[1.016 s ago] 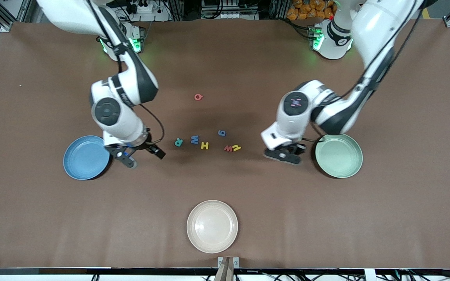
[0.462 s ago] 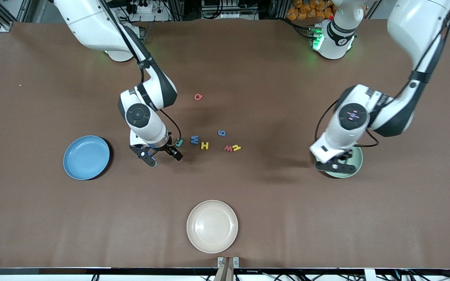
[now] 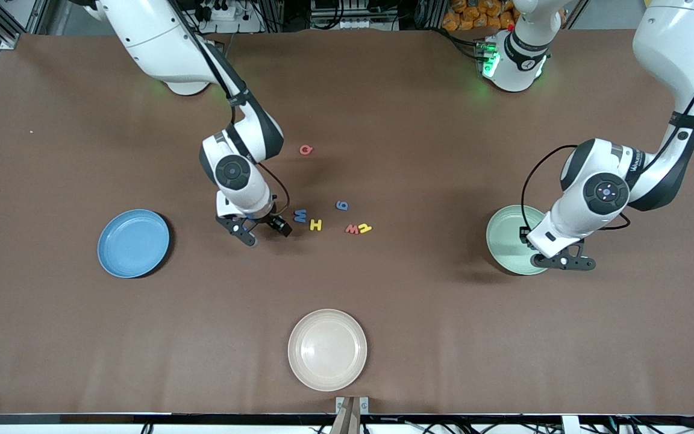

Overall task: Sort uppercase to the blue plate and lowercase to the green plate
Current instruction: 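Release the m on the green plate while the right gripper grasps the R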

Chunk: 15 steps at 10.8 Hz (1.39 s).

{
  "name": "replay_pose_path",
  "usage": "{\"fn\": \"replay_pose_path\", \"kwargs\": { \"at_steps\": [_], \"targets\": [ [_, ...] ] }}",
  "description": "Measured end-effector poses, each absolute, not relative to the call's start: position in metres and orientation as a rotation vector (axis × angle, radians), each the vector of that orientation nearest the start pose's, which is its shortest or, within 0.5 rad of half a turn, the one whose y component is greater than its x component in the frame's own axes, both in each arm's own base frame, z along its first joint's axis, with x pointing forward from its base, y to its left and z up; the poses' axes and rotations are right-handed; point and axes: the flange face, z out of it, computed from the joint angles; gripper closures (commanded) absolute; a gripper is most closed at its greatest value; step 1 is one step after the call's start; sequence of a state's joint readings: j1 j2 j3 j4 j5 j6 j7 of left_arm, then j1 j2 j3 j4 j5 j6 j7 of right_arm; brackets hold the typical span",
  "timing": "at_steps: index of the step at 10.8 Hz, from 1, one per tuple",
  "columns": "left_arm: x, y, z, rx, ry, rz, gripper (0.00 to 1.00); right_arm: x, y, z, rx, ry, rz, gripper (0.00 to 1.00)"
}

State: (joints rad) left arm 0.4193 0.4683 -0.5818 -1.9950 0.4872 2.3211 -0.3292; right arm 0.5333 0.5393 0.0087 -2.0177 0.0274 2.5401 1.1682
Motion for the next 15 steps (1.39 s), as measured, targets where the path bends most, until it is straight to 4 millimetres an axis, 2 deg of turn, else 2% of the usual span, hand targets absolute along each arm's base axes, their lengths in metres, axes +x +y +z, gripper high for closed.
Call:
{"fn": "replay_pose_path", "kwargs": {
  "at_steps": [4,7,8,10,11,12,13,14,15],
  "targets": [
    [0.589,-0.084,0.235,-3.070,0.217,0.012,1.00,0.502,0.321,0.174,-2.973,0.985,0.026,0.00],
    [0.588,-0.083,0.218,-3.100,0.213,0.011,1.00,0.501,0.322,0.175,-2.972,0.986,0.025,0.00],
    [0.588,-0.081,0.213,-3.108,0.206,0.006,1.00,0.501,0.322,0.175,-2.972,0.986,0.025,0.01],
    [0.589,-0.075,0.205,-3.116,0.189,0.009,1.00,0.501,0.321,0.174,-2.973,0.988,0.026,0.11],
    [0.589,-0.075,0.203,-3.120,0.188,0.008,1.00,0.500,0.321,0.173,-2.974,0.988,0.028,0.20],
    [0.588,-0.075,0.201,-3.124,0.188,0.008,0.91,0.500,0.321,0.173,-2.974,0.988,0.028,0.37],
    [0.588,-0.075,0.200,-3.126,0.188,0.007,0.81,0.500,0.321,0.173,-2.975,0.988,0.029,0.73],
    [0.588,-0.075,0.199,-3.127,0.188,0.007,0.71,0.500,0.321,0.174,-2.972,0.987,0.024,1.00],
    [0.588,-0.075,0.199,-3.128,0.188,0.007,0.61,0.501,0.321,0.176,-2.969,0.985,0.019,1.00]
  ]
}}
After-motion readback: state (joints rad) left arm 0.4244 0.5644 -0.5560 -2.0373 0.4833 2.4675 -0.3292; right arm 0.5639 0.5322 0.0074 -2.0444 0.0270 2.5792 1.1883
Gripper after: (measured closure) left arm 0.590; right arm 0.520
